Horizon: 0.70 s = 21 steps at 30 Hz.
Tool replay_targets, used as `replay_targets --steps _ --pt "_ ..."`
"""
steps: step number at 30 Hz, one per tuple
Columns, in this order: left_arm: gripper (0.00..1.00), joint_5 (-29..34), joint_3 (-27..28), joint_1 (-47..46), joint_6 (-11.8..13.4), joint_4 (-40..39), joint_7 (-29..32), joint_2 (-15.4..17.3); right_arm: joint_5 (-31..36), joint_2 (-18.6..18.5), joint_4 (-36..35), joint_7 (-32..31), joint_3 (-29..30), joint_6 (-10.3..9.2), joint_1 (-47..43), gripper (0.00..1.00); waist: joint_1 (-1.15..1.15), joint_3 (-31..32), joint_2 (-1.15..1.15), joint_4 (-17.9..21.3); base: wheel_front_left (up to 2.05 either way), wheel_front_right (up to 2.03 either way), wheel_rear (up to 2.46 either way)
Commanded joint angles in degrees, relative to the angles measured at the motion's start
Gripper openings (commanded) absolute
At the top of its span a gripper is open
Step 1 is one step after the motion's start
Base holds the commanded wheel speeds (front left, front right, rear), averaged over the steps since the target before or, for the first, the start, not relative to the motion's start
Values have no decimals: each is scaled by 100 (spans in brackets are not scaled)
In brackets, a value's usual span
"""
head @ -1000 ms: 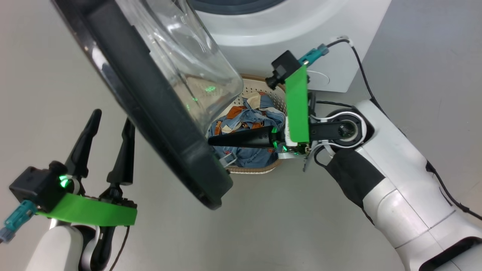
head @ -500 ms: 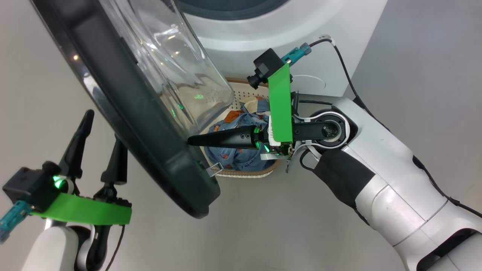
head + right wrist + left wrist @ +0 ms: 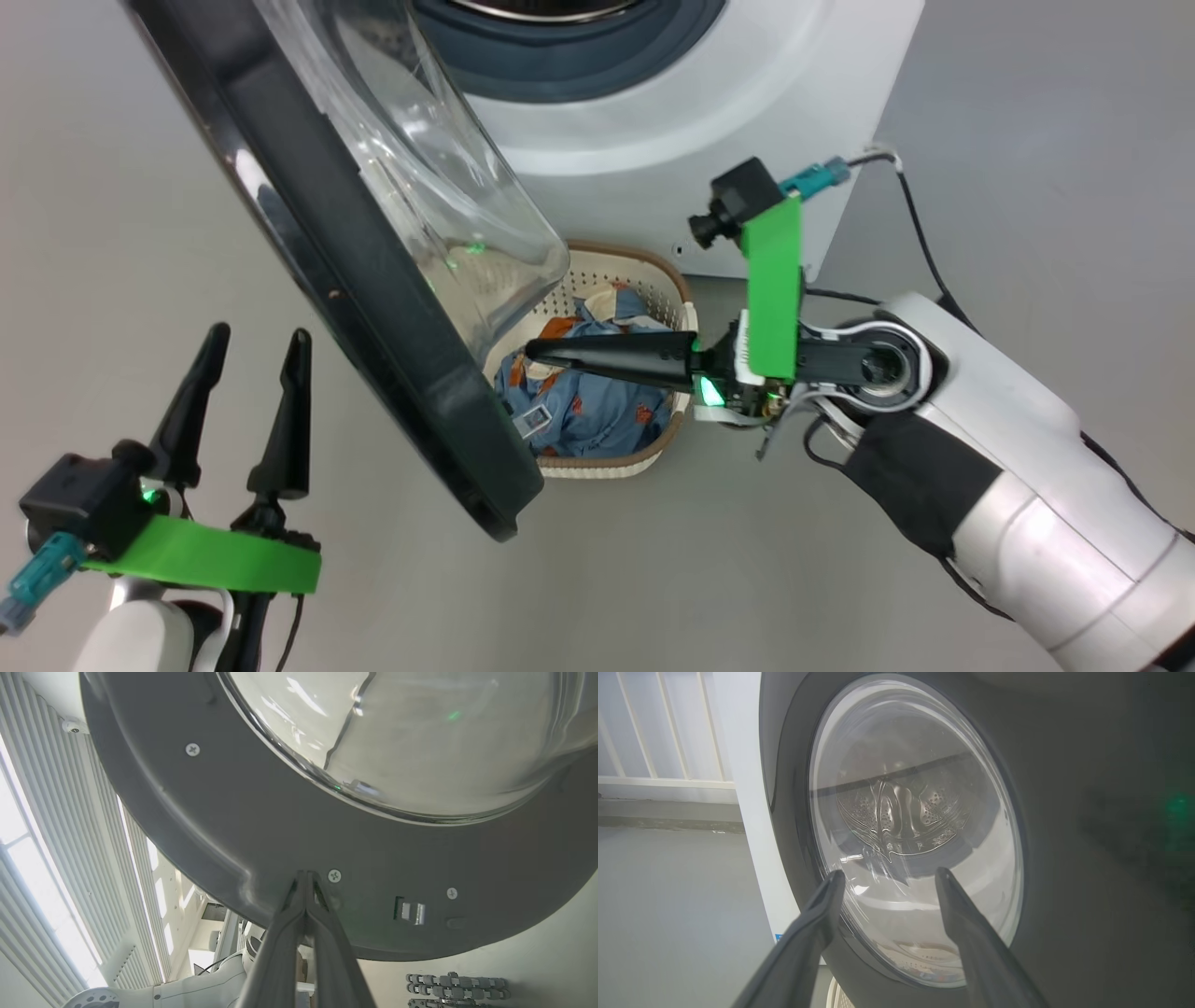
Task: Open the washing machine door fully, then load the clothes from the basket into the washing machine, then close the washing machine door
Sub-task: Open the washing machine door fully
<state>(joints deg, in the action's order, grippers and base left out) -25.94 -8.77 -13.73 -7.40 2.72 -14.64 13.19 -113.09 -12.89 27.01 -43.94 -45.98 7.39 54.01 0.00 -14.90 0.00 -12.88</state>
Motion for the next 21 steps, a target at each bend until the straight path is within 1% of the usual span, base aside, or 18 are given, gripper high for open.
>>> replay_targets --steps 1,3,4,12,16,21 --pt "100 59 216 -14 -9 -94 -36 205 -166 -16 -256 140 -48 10 -178 0 0 115 0 60 0 0 0" --pt "100 77 227 38 -9 -96 -36 201 -308 -170 -434 292 -132 10 -305 0 0 182 0 91 0 0 0" --pt "100 65 344 108 -9 -99 -36 153 -442 -327 -620 455 -227 10 -439 0 0 249 0 131 0 0 0" --pt "100 155 442 352 -9 -84 -36 123 -940 -917 -1467 1183 -499 10 -1027 0 0 491 0 261 0 0 0" --pt "100 172 510 461 -9 -98 -36 109 -1104 -1131 -1826 1517 -574 10 -1266 0 0 582 0 360 0 0 0" --pt "100 194 595 593 -9 -95 -36 88 -1204 -1309 -2165 1836 -624 10 -1513 0 0 668 0 479 0 0 0"
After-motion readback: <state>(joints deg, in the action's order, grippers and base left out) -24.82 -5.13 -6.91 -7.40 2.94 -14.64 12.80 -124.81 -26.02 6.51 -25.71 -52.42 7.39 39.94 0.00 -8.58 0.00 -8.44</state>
